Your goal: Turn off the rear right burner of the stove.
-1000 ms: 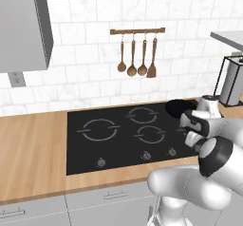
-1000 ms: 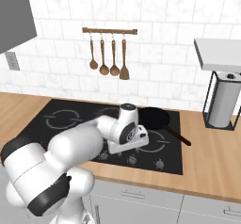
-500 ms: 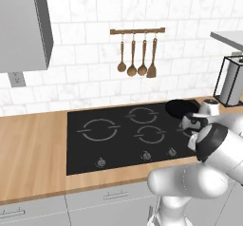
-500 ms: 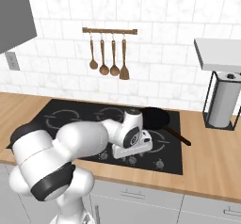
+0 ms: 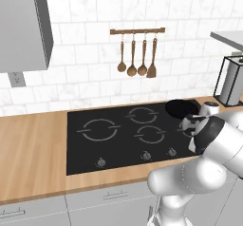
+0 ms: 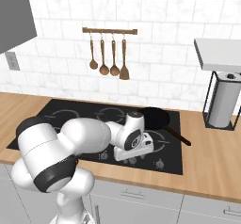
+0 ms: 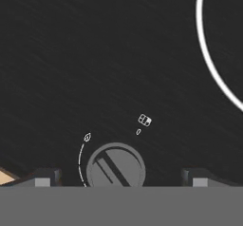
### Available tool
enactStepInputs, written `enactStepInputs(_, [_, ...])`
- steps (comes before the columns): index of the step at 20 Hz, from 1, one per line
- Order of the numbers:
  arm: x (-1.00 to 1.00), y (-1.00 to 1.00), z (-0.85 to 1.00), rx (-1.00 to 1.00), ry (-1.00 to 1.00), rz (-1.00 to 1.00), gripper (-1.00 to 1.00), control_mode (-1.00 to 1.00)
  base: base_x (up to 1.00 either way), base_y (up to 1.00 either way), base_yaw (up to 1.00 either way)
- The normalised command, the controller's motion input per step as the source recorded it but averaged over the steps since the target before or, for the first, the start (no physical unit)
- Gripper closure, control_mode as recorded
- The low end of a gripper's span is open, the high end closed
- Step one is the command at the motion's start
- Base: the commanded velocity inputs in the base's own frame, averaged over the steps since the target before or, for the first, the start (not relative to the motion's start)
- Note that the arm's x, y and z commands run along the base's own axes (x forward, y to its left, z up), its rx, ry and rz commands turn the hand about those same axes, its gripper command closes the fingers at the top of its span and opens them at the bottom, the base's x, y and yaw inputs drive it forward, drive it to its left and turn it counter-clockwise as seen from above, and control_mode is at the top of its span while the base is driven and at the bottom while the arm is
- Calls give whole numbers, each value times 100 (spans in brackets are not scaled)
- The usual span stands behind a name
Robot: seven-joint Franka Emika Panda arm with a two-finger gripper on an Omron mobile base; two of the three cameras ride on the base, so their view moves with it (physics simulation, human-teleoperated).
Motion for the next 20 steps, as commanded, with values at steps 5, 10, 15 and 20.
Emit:
enactStepInputs(5, [6, 3, 0, 0, 0, 0, -100, -100, 0, 0, 0])
enactStepInputs(10, [0, 0, -3, 0, 1, 0, 100, -100, 0, 0, 0])
enactStepInputs(15, [0, 0, 0, 0, 0, 0, 100, -100, 0, 0, 0])
enactStepInputs(20, [-3, -4, 0, 4, 0, -9, 100, -100, 0, 0, 0])
